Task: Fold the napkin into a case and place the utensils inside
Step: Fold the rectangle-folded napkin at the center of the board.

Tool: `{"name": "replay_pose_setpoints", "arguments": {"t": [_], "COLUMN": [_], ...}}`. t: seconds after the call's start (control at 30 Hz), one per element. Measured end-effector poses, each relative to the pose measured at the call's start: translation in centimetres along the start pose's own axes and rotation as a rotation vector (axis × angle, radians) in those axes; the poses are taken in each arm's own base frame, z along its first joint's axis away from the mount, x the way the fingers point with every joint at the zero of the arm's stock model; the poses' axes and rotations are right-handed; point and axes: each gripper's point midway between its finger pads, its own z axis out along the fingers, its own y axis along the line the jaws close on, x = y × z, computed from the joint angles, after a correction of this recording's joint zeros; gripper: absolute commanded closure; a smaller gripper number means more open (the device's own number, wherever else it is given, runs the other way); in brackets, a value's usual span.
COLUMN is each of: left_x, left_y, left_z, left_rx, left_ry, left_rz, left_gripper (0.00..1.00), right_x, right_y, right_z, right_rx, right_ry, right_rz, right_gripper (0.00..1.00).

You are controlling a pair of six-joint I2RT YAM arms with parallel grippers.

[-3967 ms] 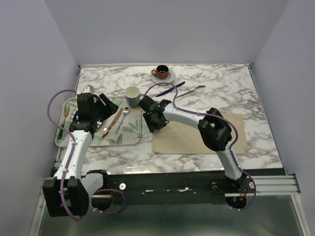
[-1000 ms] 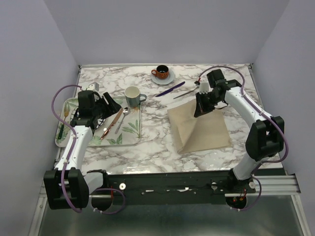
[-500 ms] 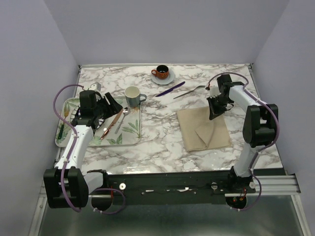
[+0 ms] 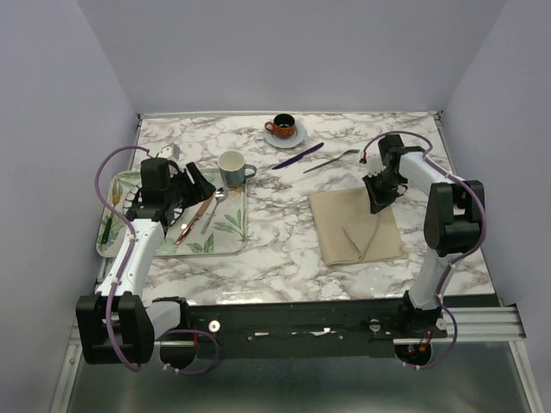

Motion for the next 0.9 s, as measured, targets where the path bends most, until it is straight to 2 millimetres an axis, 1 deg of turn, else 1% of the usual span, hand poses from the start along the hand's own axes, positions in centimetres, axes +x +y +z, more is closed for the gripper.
{"name": "replay_pose_setpoints", "arguments": {"t": [0.03,0.07,0.1,0.13,0.2,0.27,0.3,0.33,0.37,0.4,0.43,0.5,0.57,0.6,0.63,0.67,0.73,0.77,0.8,0.83,0.87,0.9], "left_x": [0.0,0.1,0.1,0.3,0.5,0.4,0.4,0.4,0.7,1.0,1.4,3.0,4.8,5.5,6.8,7.9,10.4,12.0,13.5,14.6,15.4,16.0], "left_y": [0.0,-0.1,-0.2,-0.5,-1.4,-2.8,-3.7,-4.3,-5.4,-6.7,-7.5,-10.0,-11.8,-12.5,-13.6,-14.5,-16.1,-16.9,-17.6,-18.0,-18.4,-18.6], "left_z": [0.0,0.0,0.0,0.0,-0.1,-0.4,-0.6,-0.7,-0.9,-1.1,-1.3,-1.9,-2.3,-2.4,-2.4,-2.2,-1.7,-1.2,-0.8,-0.4,-0.1,0.2], "left_rx": [0.001,0.003,0.005,0.013,0.037,0.070,0.092,0.107,0.135,0.174,0.204,0.304,0.382,0.410,0.451,0.484,0.542,0.568,0.590,0.604,0.616,0.625], "left_ry": [0.001,0.002,0.004,0.010,0.017,0.019,0.021,0.025,0.032,0.042,0.050,0.090,0.139,0.162,0.201,0.238,0.324,0.380,0.431,0.473,0.502,0.524], "left_rz": [0.005,0.017,0.027,0.054,0.108,0.187,0.242,0.283,0.337,0.397,0.431,0.521,0.586,0.607,0.636,0.659,0.699,0.718,0.732,0.741,0.746,0.747], "left_gripper": [0.30,0.29,0.29,0.29,0.28,0.28,0.28,0.30,0.31,0.32,0.35,0.39,0.45,0.47,0.49,0.51,0.55,0.56,0.57,0.61,0.63,0.65], "right_x": [0.0,0.0,0.0,0.0,-0.3,-0.4,-0.5,-0.5,-0.6,-1.0,-1.5,-2.4,-3.4,-3.9,-4.3,-4.4,-4.4,-4.3,-3.9,-3.4,-3.2,-2.6], "right_y": [-0.1,-0.1,-0.2,-0.2,-1.0,-1.8,-2.5,-2.9,-3.4,-3.9,-4.3,-5.0,-5.0,-5.0,-5.0,-5.0,-5.0,-4.9,-4.8,-4.7,-4.7,-4.6], "right_z": [-0.1,-0.3,-0.5,-0.7,-1.4,-1.9,-2.2,-2.5,-2.8,-3.2,-3.4,-3.9,-4.1,-4.1,-3.8,-3.6,-2.8,-2.3,-1.5,-0.8,-0.6,0.2], "right_rx": [0.001,-0.001,-0.003,-0.007,-0.011,-0.007,-0.002,-0.001,-0.003,-0.013,-0.015,-0.030,-0.050,-0.063,-0.071,-0.076,-0.096,-0.107,-0.128,-0.147,-0.153,-0.169], "right_ry": [0.002,0.004,0.008,0.007,-0.003,-0.013,-0.019,-0.022,-0.026,-0.032,-0.042,-0.067,-0.087,-0.092,-0.092,-0.091,-0.075,-0.064,-0.038,-0.016,-0.008,0.016], "right_rz": [-0.002,-0.005,-0.004,-0.002,0.013,0.026,0.039,0.045,0.055,0.064,0.068,0.074,0.075,0.073,0.074,0.075,0.083,0.091,0.104,0.118,0.126,0.140], "right_gripper": [0.64,0.54,0.52,0.52,0.52,0.50,0.48,0.45,0.35,0.31,0.30,0.30,0.32,0.32,0.33,0.36,0.38,0.41,0.43,0.45,0.48,0.49]}}
